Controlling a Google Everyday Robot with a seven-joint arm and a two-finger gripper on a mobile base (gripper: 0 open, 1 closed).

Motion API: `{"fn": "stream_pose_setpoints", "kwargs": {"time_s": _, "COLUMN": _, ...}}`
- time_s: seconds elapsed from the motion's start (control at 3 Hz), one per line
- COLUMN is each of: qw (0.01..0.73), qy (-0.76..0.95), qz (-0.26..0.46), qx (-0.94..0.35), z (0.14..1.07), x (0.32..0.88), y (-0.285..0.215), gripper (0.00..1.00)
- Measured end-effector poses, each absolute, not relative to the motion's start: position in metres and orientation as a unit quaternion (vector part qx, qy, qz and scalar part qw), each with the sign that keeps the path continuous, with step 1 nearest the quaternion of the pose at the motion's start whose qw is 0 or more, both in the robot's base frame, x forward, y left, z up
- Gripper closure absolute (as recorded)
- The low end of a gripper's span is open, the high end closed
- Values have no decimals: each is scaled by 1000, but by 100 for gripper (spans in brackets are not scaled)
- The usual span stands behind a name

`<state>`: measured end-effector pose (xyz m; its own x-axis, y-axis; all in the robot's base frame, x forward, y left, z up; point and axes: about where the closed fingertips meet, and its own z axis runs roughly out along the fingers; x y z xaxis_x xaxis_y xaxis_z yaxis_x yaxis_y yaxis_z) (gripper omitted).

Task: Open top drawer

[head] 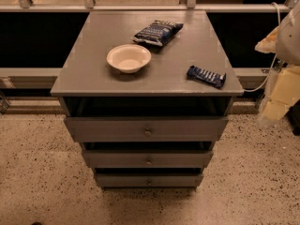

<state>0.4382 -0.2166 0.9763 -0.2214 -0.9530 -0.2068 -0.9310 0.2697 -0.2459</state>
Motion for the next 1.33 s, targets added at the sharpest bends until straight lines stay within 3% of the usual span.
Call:
{"fn": "stream_pose_setpoints", "kwargs": {"time_s": 0.67, "qw": 160, "qy": 775, "qz": -39, "qx": -610, "z": 980, "x": 437, "y": -216, "gripper": 0}}
{"fn": "stream_pose_setpoints", "kwargs": {"time_s": 1.33, "qw": 224, "qy": 746, "qz": -31, "qx": -626, "z": 934, "x": 407, "y": -192, "gripper": 0}}
